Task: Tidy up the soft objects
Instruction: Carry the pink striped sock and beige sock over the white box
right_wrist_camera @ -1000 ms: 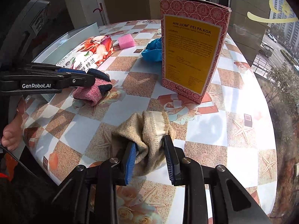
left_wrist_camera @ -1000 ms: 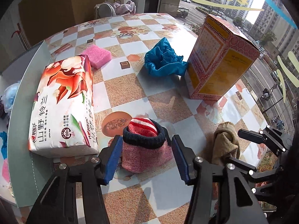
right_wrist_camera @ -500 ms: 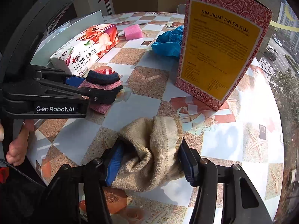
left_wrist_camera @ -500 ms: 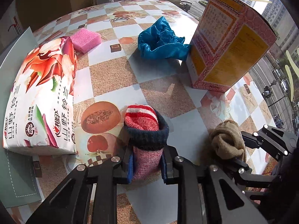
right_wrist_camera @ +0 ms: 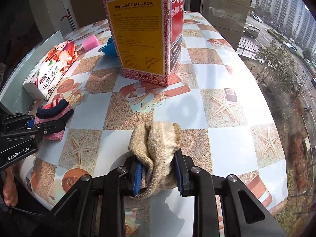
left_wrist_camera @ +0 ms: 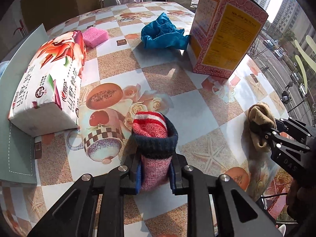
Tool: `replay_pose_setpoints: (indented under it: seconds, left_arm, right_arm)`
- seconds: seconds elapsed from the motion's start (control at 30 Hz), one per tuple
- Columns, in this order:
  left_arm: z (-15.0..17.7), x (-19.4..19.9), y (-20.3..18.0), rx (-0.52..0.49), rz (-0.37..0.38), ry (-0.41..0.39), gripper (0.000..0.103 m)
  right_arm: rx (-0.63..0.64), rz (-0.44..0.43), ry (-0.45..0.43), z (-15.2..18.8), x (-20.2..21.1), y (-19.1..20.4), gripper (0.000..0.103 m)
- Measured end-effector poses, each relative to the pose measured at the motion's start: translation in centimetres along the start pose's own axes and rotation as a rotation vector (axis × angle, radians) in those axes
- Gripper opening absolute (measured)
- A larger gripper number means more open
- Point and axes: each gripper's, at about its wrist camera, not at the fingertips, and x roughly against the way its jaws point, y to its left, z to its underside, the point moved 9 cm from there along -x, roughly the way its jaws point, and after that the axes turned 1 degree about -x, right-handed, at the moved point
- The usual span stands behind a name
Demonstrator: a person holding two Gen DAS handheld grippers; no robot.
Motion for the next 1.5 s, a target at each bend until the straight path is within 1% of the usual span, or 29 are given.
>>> replay_pose_setpoints:
  seconds: [0.1,0.2,0.27,0.37,0.43,0.63,0.73,0.87,0.93,1.0,1.1,1.17,1.37,1.5]
  left_arm:
    - [0.0,0.0,0.1,0.016,0.011,-0.011,0.023]
    - [0.0,0.1,-0.3,-0.005,-0.016,0.02,0.023]
    - [0.0,0.4,-1.9,-0.062,0.001,0.031,0.023]
    - [-0.3,1.7,-4.4,-0.158,0.009,0.005,0.023]
    - [-1.0,2.9,-5.7,-0.193,0.024,-0.018,0.023]
    - [-5.3,6.9,-9.3,-0.271,0.078,-0.103,0.023]
    - [-8.4,8.4,-10.5,-0.272,0.106,-0.131,0.023]
    - [-12.6,9.7,-11.2,-0.255,0.125,-0.164,0.023]
    - [-14.7,9.8,-11.0,-0.245,0.107,-0.172,0.023]
    - [-16.5,9.4,-10.4,-0.222,0.091,-0.159,0.023]
    - [-18.4,8.5,-8.6,-0.175,0.055,-0.13,0.023]
    - [-19.5,8.3,-7.0,-0.151,0.025,-0.128,0.023]
    - [-21.8,9.3,-1.8,-0.068,-0.028,-0.15,0.023]
    - [-22.2,9.5,2.4,0.004,-0.067,-0.146,0.023]
  right_arm:
    - [-0.003,-0.004,-0.008,0.1,0.2,-0.1,0.029]
    - [-0.022,-0.016,-0.007,0.1,0.4,-0.2,0.028]
    - [-0.032,-0.02,-0.005,0.1,0.7,-0.4,0.028]
    - [-0.055,-0.014,-0.023,-0.2,1.6,-1.2,0.028]
    - [-0.08,-0.004,-0.041,-0.7,2.5,-2.3,0.028]
    - [-0.154,0.028,-0.105,-3.7,4.9,-6.2,0.028]
    - [-0.175,0.057,-0.142,-5.6,6.1,-7.8,0.028]
    - [-0.215,0.072,-0.2,-8.7,7.9,-9.6,0.028]
    - [-0.23,0.076,-0.214,-10.4,8.5,-10.2,0.028]
    - [-0.247,0.071,-0.223,-12.0,8.8,-10.6,0.028]
    - [-0.268,0.066,-0.235,-14.3,9.1,-10.9,0.029]
    - [-0.272,0.051,-0.24,-15.8,9.1,-10.7,0.028]
    - [-0.218,0.025,-0.262,-20.0,9.2,-7.7,0.029]
    - [-0.172,-0.002,-0.264,-22.3,8.9,-4.9,0.029]
